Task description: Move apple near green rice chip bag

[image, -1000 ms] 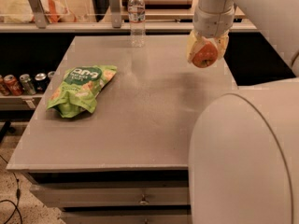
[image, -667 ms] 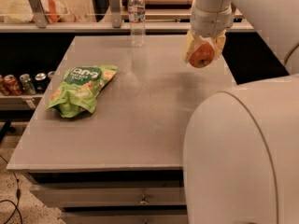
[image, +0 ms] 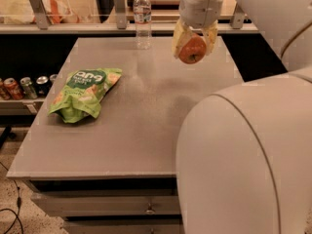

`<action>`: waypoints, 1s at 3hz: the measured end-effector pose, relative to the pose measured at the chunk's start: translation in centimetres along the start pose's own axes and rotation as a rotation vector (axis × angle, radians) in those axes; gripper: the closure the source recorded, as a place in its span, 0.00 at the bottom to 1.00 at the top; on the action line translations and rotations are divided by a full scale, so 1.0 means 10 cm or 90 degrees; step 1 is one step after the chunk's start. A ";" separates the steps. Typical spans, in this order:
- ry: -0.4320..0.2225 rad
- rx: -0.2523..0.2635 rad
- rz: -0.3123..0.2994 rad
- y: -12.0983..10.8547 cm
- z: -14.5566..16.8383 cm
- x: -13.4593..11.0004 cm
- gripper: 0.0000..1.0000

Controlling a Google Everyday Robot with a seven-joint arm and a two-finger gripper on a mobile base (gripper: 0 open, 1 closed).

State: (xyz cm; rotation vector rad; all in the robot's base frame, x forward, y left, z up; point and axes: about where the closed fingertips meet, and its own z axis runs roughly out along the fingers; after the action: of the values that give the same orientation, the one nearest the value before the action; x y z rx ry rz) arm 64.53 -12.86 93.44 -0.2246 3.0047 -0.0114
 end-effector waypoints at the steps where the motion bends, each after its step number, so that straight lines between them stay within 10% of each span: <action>1: -0.013 -0.030 -0.019 0.45 -0.12 -0.03 1.00; 3: -0.027 -0.070 -0.027 0.89 -0.06 -0.16 1.00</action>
Offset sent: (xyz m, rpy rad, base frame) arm -0.0257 0.1334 -0.0016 0.1389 0.0997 0.0799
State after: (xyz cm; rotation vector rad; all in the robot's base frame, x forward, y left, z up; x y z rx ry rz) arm 64.76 -3.79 94.05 -0.2953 2.9611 0.1535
